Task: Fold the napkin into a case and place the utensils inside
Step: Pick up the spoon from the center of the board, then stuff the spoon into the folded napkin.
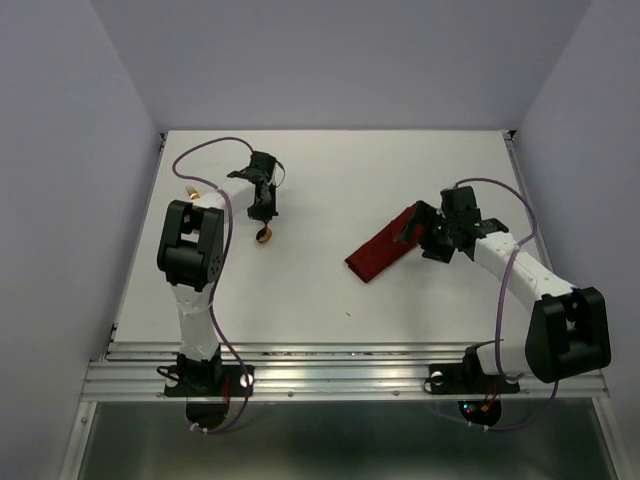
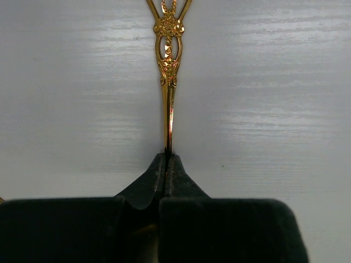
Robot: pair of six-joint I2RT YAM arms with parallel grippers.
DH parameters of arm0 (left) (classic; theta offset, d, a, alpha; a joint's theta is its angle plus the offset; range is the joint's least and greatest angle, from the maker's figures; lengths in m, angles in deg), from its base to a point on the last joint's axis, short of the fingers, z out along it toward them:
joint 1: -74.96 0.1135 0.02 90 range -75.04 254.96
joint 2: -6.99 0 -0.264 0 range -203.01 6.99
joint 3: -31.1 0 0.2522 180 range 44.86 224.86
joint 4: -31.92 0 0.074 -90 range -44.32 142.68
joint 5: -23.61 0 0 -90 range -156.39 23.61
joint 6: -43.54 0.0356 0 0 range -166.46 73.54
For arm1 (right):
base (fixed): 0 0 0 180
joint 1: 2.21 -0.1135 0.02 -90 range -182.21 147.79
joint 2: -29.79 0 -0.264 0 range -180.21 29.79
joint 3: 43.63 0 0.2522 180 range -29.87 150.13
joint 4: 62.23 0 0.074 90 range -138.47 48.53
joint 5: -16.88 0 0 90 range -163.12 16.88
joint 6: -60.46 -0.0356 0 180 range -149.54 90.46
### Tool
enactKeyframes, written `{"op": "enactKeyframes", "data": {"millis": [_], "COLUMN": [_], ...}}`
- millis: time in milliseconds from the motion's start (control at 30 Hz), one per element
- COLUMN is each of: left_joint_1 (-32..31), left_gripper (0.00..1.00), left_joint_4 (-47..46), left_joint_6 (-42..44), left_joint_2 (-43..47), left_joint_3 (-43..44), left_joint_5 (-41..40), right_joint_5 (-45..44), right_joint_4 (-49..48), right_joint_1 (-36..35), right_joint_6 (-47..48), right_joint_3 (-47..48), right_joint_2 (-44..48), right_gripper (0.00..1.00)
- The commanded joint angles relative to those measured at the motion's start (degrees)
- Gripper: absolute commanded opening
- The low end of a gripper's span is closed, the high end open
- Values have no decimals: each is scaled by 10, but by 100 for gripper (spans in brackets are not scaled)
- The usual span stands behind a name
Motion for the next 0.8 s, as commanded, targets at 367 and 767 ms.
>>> {"op": "enactKeyframes", "data": {"millis": [367, 767], "left_joint_1": [-89, -144], "left_gripper": [0, 0], "left_joint_4": [75, 111], "left_joint_6": [31, 55], "left_joint_2": [135, 171], "left_joint_3": [12, 9], "left_joint_5": [17, 51], "right_joint_5": [-122, -92], "right_joint_4": [-1, -61], "right_joint_1": [23, 104], "right_joint_6": [-36, -50], "right_joint_3": [128, 212], "right_joint_2": [-47, -201], "right_gripper": [98, 63]}}
